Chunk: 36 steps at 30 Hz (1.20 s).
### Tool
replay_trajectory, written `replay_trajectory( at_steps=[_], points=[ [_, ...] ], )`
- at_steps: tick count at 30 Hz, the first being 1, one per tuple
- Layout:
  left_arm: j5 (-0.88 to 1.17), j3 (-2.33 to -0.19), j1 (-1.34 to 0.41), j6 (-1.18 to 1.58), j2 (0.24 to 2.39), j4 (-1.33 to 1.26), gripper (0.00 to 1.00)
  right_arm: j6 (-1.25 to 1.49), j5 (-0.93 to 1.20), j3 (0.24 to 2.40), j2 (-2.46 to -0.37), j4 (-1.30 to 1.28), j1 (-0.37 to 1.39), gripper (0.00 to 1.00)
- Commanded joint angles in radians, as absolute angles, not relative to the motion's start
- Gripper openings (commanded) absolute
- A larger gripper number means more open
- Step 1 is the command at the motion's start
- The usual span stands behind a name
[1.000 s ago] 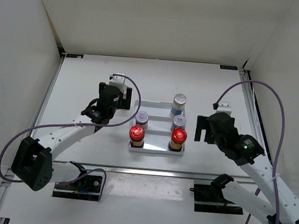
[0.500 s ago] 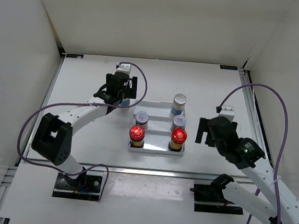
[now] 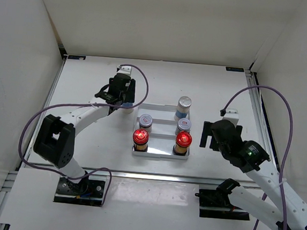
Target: Organize the condiment bottles
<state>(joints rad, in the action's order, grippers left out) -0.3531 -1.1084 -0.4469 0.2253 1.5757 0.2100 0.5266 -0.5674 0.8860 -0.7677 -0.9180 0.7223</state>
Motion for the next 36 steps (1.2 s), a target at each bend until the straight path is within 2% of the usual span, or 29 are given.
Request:
replay_trajectory(
  at_steps=[1, 3, 12, 15, 24, 33, 36],
  points=[
    [-0.334, -1.155, -0.431, 0.225, 1.554, 0.233, 0.74, 0.546, -0.595, 0.896, -0.772, -0.905, 0.729, 1.00],
    [-0.356, -1.155, -0.431, 0.225, 1.539, 0.242, 0.69, 0.546, -0.595, 0.896, -0.772, -0.905, 0.729, 1.00],
    [-0.319, -1.207, -0.431, 0.215, 1.399, 0.196, 0.30, 0.546, -0.595, 0.906, -0.782, -0.914, 0.729, 1.00],
    [-0.319, -1.229, -0.468, 0.206, 1.373, 0.186, 0.22, 0.557, -0.606, 0.907, -0.782, -0.925, 0.738, 1.00],
    [-0.230, -1.275, -0.586, 0.196, 1.411, 0.101, 0.24, 0.557, -0.606, 0.907, -0.792, -0.925, 0.747, 1.00],
    [-0.274, -1.212, -0.667, 0.187, 1.503, 0.074, 0.25, 0.566, -0.624, 0.907, -0.801, -0.934, 0.765, 1.00],
    [-0.293, -1.201, -0.676, 0.187, 1.525, 0.064, 0.29, 0.566, -0.624, 0.907, -0.801, -0.934, 0.765, 1.00]
  ],
)
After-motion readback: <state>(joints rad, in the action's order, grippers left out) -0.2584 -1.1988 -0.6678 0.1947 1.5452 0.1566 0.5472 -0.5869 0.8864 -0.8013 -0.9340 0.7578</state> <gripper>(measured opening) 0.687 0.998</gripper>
